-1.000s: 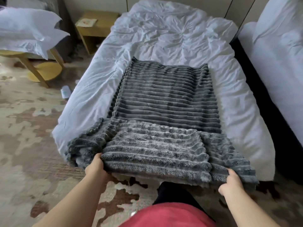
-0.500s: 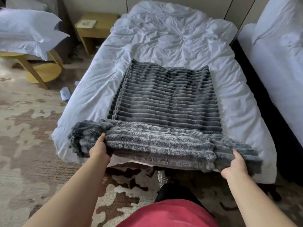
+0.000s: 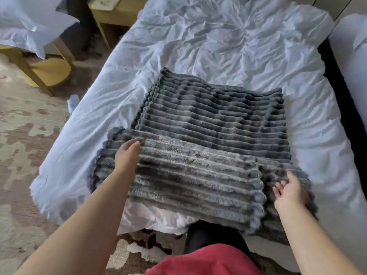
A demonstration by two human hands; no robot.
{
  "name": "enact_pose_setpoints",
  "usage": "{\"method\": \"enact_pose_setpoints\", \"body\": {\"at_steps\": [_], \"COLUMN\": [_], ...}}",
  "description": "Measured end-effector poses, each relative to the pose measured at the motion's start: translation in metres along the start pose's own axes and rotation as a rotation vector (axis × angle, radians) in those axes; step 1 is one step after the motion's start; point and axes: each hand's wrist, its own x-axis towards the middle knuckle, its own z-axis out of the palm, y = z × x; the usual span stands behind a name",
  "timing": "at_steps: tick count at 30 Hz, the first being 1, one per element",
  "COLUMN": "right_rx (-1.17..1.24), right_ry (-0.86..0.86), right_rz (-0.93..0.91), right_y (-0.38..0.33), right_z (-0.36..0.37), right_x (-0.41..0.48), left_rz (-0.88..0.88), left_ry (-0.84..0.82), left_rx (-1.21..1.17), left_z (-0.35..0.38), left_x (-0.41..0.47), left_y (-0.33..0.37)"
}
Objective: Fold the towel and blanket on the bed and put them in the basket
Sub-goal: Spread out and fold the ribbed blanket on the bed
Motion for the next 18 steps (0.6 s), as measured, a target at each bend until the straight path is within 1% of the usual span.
{"method": "enact_pose_setpoints", "body": {"at_steps": [2,4,6,8,10,11,13,16,18], "right_rx": [-0.168,-0.358,-0.557,-0.75,-0.98,-1.091,-1.179,-1.119,-1.007], "right_ry": [0.041,0.052,0.039,0.021,-0.024,-0.054,-0.112,-0.116,-0.082], "right_rz": [-0.085,-0.176,-0.232,-0.297,-0.37,-0.381,-0.366,-0.371,-0.445], "right_y": [0.004,0.011,0.015,0.015,0.016,0.018,0.022,0.023,0.02], "right_z": [0.03,0.051,0.066,0.08,0.088,0.09,0.087,0.081,0.076], "right_x": [0.02,0.037,0.052,0.058,0.06,0.061,0.062,0.055,0.046], "left_rz": [0.015,0.084,0.144,0.128,0.099,0.092,0.071,0.051,0.07], "left_ry": [0.038,0.045,-0.021,-0.097,-0.14,-0.157,-0.19,-0.233,-0.183], "left_rx": [0.205,0.468,0.802,1.094,1.253,1.281,1.267,1.158,1.007], "left_z": [0.02,0.039,0.057,0.072,0.08,0.081,0.079,0.069,0.06], "left_x": [0.021,0.037,0.053,0.063,0.065,0.065,0.065,0.061,0.054], "left_y": [-0.01,-0.021,-0.032,-0.042,-0.049,-0.051,-0.051,-0.041,-0.033]}}
